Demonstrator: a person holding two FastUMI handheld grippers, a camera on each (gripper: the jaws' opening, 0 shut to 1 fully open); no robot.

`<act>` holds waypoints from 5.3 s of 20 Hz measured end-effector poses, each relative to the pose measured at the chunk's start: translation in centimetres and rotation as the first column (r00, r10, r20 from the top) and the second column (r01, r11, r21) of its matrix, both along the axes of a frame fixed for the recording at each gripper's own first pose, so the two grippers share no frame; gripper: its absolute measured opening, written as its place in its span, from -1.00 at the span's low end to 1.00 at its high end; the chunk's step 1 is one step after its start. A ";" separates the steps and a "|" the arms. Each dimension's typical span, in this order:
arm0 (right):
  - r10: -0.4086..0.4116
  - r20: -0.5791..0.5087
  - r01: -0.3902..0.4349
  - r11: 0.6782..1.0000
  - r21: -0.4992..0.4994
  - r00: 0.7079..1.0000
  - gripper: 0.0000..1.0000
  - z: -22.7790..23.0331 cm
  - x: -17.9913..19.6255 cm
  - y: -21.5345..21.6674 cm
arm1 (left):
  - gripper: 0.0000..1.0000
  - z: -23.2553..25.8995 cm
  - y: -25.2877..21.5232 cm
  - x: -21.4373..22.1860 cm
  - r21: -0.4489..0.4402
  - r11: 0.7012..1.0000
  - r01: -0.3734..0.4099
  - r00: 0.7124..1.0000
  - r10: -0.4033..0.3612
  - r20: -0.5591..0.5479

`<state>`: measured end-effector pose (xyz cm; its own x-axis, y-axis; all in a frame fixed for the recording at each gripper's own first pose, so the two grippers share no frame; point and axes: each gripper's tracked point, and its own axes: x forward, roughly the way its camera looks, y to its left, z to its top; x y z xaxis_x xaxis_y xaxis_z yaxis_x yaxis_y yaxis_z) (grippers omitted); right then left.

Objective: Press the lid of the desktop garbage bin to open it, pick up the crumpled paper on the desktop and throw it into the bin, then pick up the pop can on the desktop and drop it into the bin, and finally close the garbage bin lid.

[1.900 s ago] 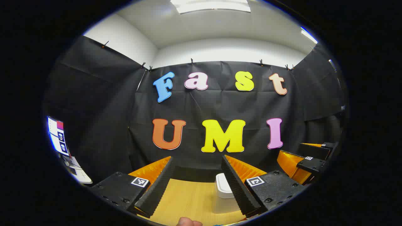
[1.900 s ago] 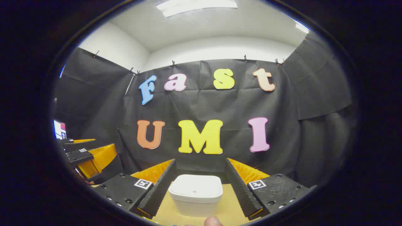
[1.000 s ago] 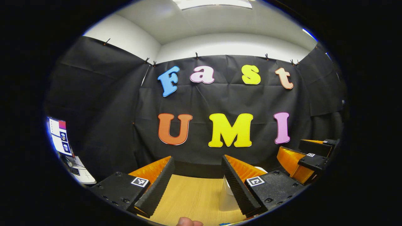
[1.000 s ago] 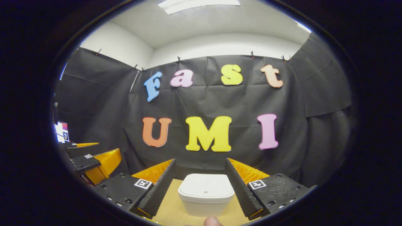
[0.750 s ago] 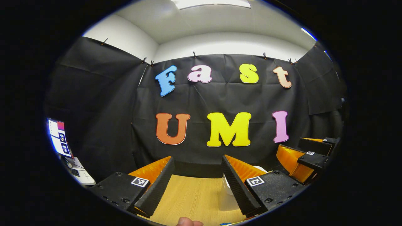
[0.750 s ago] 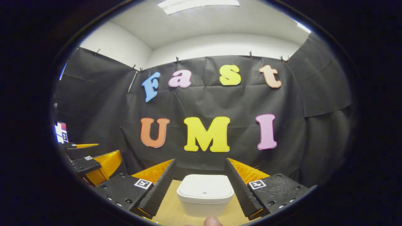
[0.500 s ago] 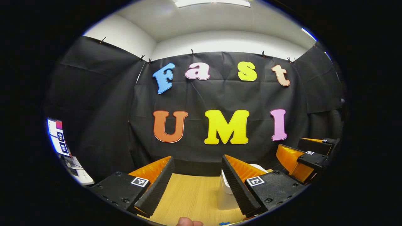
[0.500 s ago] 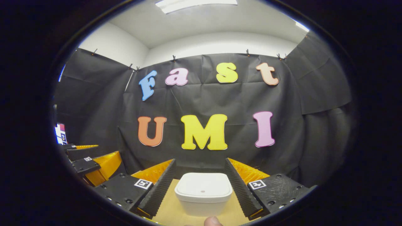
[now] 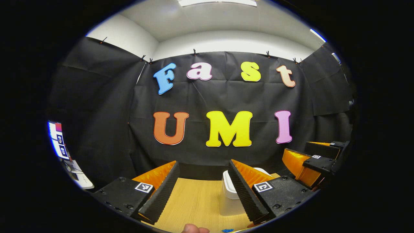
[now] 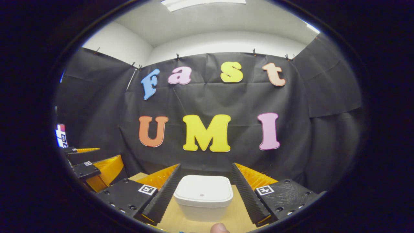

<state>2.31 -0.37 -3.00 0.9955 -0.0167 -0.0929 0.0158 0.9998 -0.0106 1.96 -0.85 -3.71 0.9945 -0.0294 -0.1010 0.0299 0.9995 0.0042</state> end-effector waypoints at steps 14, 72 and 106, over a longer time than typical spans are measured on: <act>0.000 -0.223 0.001 1.000 0.003 0.975 0.85 -7.8 4.4 -1.9 | 0.94 -1.4 -1.3 1.1 -0.001 1.000 0.004 1.000 -0.004 -0.028; -0.011 -0.277 -0.005 0.998 -0.058 0.961 0.96 -13.1 0.5 -4.4 | 0.95 -11.8 -4.2 -1.9 -0.035 0.995 0.091 0.956 -0.097 -0.276; -0.134 -0.616 0.058 0.988 -0.141 0.777 0.92 -27.5 -11.7 -10.6 | 0.94 -41.6 -8.7 -14.5 -0.100 0.989 0.110 0.540 -0.144 -0.829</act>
<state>-9.40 -11.01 -30.47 0.7139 -0.1564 -0.6825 0.0638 0.9852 -0.1590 -12.58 -9.55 -45.36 0.4492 -0.1688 -0.8773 0.1298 0.9839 -0.1229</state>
